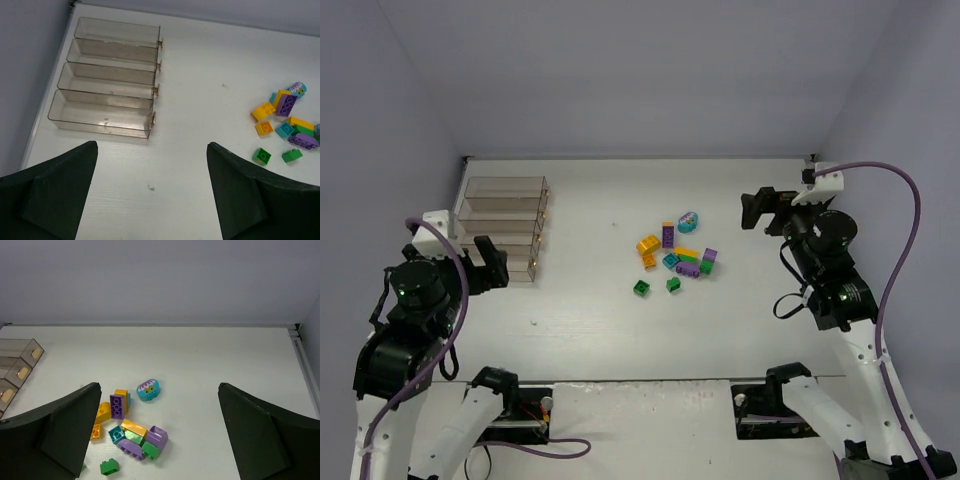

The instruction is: Sort the legos into containers by color

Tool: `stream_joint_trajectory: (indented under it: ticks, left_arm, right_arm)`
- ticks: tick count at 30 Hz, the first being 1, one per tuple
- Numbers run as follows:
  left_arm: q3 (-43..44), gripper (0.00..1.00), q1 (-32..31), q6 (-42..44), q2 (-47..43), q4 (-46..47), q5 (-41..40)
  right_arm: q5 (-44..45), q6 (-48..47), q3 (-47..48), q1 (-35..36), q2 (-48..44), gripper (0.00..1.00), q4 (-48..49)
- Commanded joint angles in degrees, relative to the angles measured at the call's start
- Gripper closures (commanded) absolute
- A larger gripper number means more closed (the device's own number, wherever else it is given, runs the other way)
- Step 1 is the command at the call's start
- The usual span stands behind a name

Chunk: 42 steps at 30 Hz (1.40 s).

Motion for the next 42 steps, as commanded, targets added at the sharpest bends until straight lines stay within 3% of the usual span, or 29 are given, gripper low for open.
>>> stream_joint_trajectory:
  ticks: [1,10,14,18,25,29,35,42]
  left_arm:
    - [1.58,0.17,-0.21,-0.82,4.62,2.40,5.72]
    - [7.37,0.17,-2.48,-0.29,25.70,7.31,24.02]
    - [13.34,0.17,-11.45,1.46,37.83,11.88,20.26]
    - [21.16,0.18,-16.56,-1.34,48.29,8.74,19.80]
    - [11.78,0.21,-25.34,-10.04,57.62,12.41,20.41]
    - [11.59,0.32,-30.96,-11.80,63.50,15.58,19.80]
    - [15.63,0.34,-32.73,-11.89,72.56,15.23,16.03]
    - [16.52,0.45,-32.73,-11.98,78.80,16.02,10.58]
  right_arm:
    - [1.54,2.34,-0.87,-0.27,1.22,0.00,4.36]
    - [-1.00,6.83,-2.63,-0.27,4.29,0.00,0.50]
    - [-1.98,9.81,-2.98,-0.36,5.35,0.00,-1.96]
    - [-0.92,11.75,-2.99,-0.45,5.26,0.01,-4.69]
    - [-0.31,14.30,-4.39,-0.45,5.26,0.02,-7.77]
    - [-0.83,14.74,-5.09,-0.45,5.44,0.02,-8.21]
    - [-0.92,14.13,-4.92,-0.45,5.35,0.01,-9.00]
    - [-0.66,13.51,-4.83,-0.54,4.21,0.01,-10.32]
